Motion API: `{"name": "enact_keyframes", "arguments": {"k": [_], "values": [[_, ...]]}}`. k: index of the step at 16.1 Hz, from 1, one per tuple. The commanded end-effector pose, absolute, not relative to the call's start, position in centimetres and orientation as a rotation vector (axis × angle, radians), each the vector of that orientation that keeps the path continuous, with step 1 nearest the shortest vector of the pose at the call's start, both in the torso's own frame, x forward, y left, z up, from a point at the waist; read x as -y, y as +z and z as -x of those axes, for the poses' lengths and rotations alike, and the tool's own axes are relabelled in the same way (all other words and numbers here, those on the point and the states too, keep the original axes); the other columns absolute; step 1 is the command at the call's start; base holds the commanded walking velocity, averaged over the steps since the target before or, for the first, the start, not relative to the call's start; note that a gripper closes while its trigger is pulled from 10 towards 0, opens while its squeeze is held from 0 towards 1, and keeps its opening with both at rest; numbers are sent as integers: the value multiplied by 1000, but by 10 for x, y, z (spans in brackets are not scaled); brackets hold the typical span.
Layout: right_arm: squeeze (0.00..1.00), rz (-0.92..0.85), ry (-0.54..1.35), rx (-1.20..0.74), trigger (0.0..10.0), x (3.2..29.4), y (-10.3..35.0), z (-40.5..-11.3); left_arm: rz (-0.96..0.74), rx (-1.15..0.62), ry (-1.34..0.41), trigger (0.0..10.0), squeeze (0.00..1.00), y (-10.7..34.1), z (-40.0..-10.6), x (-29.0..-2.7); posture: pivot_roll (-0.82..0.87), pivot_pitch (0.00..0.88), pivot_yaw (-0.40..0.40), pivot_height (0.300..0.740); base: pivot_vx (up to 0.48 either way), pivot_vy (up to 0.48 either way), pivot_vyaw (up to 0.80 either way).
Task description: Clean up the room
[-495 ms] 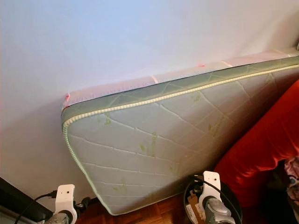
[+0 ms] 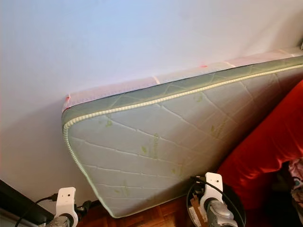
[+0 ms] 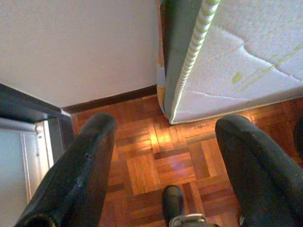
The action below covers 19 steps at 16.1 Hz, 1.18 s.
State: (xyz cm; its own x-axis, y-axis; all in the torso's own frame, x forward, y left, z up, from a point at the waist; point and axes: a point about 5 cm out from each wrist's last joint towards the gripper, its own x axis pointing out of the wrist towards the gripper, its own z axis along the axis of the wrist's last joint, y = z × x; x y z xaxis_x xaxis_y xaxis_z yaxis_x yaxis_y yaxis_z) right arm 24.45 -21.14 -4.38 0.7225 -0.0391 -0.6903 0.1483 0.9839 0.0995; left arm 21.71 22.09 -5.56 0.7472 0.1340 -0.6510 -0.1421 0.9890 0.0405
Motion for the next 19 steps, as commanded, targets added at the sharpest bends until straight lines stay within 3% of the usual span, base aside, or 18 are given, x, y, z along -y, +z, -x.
{"name": "enact_keyframes", "arguments": {"k": [1, 19], "values": [[0, -164, -109, -740, 10000, 212, -41, -248, 5, -735, 154, 10000, 0, -57, -215, -221, 40, 0, 1, 740, 0, 0, 0], [0, -175, -132, -773, 10000, 212, -43, -246, 13, -730, 146, 10000, 0, -57, -216, -221, 38, 0, -1, 740, 0, 0, -42]]}}
